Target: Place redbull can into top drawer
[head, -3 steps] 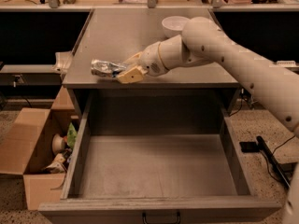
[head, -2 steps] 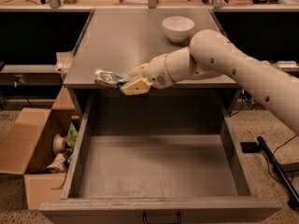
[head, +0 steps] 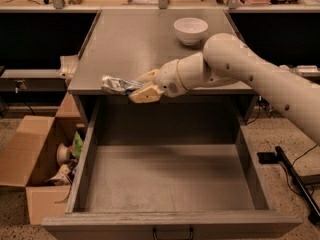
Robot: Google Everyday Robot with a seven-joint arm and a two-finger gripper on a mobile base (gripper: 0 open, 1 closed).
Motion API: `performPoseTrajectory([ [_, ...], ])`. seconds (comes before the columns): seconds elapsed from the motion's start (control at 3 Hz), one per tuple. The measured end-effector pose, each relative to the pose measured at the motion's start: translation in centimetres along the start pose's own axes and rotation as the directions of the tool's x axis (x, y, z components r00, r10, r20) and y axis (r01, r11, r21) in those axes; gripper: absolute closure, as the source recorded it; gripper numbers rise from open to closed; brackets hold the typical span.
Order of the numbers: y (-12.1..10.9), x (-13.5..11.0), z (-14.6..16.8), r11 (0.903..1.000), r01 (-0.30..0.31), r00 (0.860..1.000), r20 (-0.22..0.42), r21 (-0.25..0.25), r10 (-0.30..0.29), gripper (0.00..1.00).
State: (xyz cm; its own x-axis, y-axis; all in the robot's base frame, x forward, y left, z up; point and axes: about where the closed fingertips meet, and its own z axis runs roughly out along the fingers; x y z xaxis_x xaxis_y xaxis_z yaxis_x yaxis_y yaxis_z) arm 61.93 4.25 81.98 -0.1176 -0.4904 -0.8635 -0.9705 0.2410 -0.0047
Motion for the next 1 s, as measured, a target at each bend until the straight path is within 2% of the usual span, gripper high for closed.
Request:
performPoseTrajectory([
  [1.0,1.3,0.1,-0.6,1.0,0.005,1.0,-0.008,-0.005,-0.005,1.0],
])
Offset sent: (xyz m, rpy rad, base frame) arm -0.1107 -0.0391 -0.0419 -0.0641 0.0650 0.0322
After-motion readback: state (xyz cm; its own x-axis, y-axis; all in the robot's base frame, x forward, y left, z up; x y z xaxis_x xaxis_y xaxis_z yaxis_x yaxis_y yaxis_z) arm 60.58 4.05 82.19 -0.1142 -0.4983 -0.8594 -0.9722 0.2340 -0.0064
